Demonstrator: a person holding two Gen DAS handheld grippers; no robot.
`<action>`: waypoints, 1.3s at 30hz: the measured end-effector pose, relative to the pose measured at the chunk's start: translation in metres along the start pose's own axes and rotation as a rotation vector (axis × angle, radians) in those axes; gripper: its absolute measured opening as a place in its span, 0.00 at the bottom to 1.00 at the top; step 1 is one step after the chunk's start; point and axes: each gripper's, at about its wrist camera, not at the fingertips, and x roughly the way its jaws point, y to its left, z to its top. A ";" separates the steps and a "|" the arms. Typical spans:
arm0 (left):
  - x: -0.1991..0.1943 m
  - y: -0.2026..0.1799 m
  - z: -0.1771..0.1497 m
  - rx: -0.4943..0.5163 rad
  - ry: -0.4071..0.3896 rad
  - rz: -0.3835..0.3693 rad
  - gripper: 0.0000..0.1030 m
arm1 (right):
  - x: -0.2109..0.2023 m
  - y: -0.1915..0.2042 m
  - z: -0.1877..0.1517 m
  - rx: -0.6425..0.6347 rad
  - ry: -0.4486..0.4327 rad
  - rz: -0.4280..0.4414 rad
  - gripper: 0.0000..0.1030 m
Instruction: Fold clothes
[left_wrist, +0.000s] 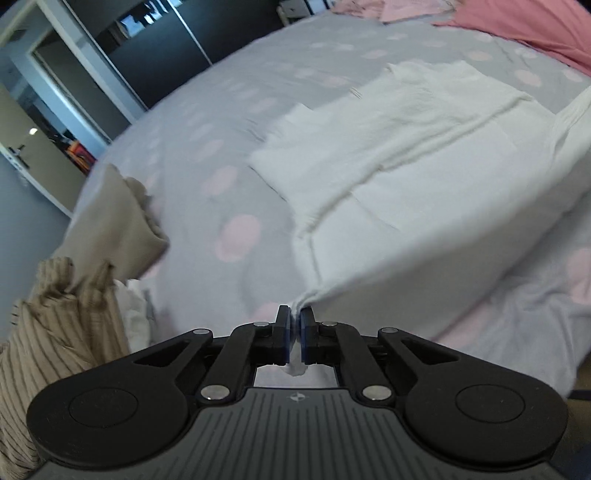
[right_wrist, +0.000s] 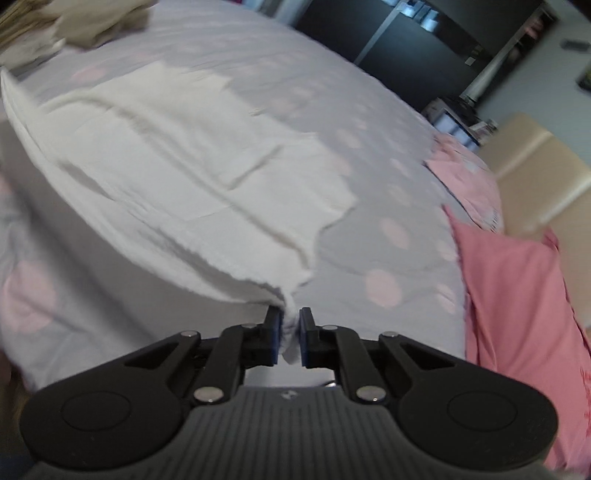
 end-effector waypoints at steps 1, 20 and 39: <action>-0.001 0.002 0.002 -0.008 -0.011 -0.001 0.03 | 0.000 -0.005 0.001 0.009 -0.002 -0.003 0.11; -0.025 0.048 0.117 0.021 -0.223 0.110 0.03 | -0.008 -0.072 0.075 0.016 -0.121 -0.104 0.12; 0.162 0.084 0.205 -0.046 -0.130 0.082 0.03 | 0.177 -0.119 0.186 0.168 -0.070 -0.122 0.12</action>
